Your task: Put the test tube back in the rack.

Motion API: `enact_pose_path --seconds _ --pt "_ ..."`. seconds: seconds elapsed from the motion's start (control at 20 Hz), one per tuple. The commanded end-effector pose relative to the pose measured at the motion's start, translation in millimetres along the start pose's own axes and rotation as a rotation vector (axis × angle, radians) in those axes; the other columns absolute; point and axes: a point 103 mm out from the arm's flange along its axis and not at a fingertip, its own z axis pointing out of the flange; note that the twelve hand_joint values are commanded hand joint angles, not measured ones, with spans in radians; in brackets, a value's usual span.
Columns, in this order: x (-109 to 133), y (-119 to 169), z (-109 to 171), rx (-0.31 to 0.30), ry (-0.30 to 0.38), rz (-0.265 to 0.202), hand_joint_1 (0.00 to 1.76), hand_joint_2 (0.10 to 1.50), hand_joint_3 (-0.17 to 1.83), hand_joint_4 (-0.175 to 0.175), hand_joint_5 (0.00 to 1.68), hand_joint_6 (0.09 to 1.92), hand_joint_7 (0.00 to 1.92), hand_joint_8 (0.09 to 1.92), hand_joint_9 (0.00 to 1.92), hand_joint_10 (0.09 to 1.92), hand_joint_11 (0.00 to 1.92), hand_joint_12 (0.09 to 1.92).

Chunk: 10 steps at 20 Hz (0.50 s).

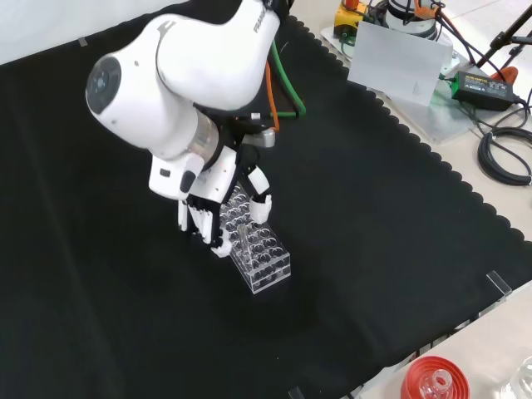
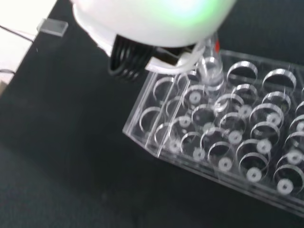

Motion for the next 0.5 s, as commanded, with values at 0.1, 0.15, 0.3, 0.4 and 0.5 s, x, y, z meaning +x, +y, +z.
enact_pose_path --seconds 0.1,0.15,0.3,0.4,0.5 --pt "-11 -29 -60 -0.146 -0.042 0.002 1.16 0.44 0.69 -0.029 0.45 0.81 0.71 0.9 0.86 0.97 0.43 1.49" --pt "-12 -33 -67 -0.16 -0.047 0.004 1.16 0.44 0.69 -0.028 0.45 0.81 0.71 0.9 0.86 0.96 0.43 1.49" --pt "-17 -49 -86 -0.206 -0.058 0.013 1.16 0.45 0.69 -0.028 0.45 0.81 0.71 0.9 0.86 0.96 0.42 1.49" --pt "-19 -61 -97 -0.234 -0.06 0.02 1.16 0.45 0.69 -0.027 0.45 0.81 0.71 0.9 0.86 0.96 0.42 1.5" --pt "-22 -72 -105 -0.261 -0.06 0.03 1.15 0.45 0.69 -0.027 0.46 0.8 0.71 0.9 0.86 0.96 0.42 1.5"
